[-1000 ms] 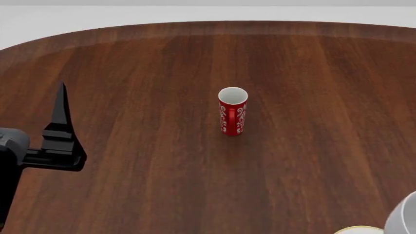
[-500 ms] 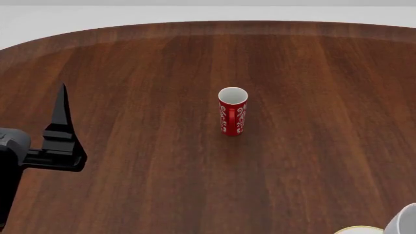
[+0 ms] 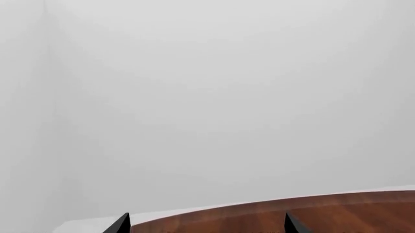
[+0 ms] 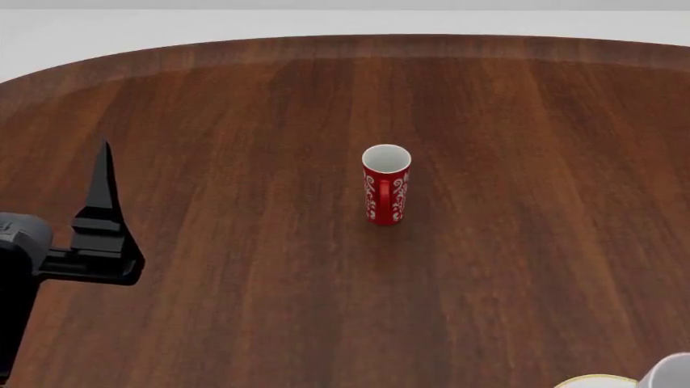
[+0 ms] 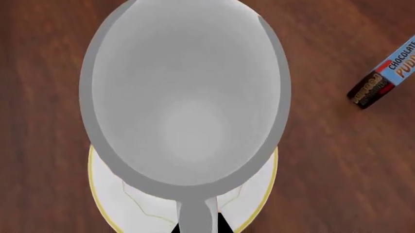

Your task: Put the white mug on the plate.

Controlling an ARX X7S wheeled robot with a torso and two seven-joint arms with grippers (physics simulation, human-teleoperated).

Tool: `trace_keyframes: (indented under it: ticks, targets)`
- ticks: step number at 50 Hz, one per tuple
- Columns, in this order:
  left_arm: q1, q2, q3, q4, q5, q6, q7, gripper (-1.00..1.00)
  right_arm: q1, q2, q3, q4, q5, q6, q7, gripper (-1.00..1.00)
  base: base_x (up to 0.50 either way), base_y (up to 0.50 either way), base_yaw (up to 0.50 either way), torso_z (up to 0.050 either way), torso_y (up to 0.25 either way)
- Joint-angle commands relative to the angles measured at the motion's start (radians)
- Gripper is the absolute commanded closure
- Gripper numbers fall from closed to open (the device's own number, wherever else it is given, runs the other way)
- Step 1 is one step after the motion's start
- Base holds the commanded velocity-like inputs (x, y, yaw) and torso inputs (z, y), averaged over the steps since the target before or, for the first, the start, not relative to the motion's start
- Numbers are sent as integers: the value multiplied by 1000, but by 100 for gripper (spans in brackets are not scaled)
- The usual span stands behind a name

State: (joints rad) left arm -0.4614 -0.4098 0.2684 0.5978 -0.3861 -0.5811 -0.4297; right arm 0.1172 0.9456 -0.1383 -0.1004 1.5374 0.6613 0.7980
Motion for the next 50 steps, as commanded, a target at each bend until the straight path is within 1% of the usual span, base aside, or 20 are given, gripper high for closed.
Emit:
trace_keyframes:
  ticks: [1,23,50]
  targets:
    - [0,0,2,-7,-1,6,0,-100,2,-10,-6,14,-23,2,-12,100,0,0,0,0,0]
    - [-6,1,11,-14,-3,10,-3,-100,-63,-16,4,24,-34,-29,-35,100,0,0,0,0,0]
    - [-2,-1,17,-28,-3,26,-4,-100,-35,-39,-28,64,-55,-16,-52,100,0,0,0,0,0]
